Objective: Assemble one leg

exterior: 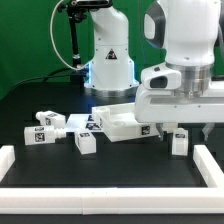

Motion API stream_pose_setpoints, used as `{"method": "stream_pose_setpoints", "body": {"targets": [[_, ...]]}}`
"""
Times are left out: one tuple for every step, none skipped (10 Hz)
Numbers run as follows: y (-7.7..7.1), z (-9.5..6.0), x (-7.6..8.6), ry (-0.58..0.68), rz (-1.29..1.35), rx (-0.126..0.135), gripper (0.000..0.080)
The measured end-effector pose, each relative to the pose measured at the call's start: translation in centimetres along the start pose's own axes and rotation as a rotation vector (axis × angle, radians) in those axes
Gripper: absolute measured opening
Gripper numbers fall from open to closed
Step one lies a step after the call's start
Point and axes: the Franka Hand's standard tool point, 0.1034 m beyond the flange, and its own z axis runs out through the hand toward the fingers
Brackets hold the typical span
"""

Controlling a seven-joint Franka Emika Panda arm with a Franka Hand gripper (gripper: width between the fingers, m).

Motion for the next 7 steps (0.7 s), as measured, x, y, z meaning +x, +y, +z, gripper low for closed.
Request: {"method": "stream_pose_setpoints", "body": {"targets": [[0.0,0.0,0.0,0.000,-0.002,0.000,0.0648],[0.0,0.0,0.0,0.000,-0.002,0.000,0.0519],[0.0,0.0,0.0,0.000,-0.002,0.000,0.0519],[0.0,0.0,0.0,0.000,-0.002,0.000,0.0367],[-0.1,0.0,-0.1,-0.001,0.000,0.001,0.0281],[-0.9,0.1,-1.3,-0.013,0.026,0.001,0.0281],[-2.4,0.1,-2.9,-0.023,0.066,0.002,0.0281]]}}
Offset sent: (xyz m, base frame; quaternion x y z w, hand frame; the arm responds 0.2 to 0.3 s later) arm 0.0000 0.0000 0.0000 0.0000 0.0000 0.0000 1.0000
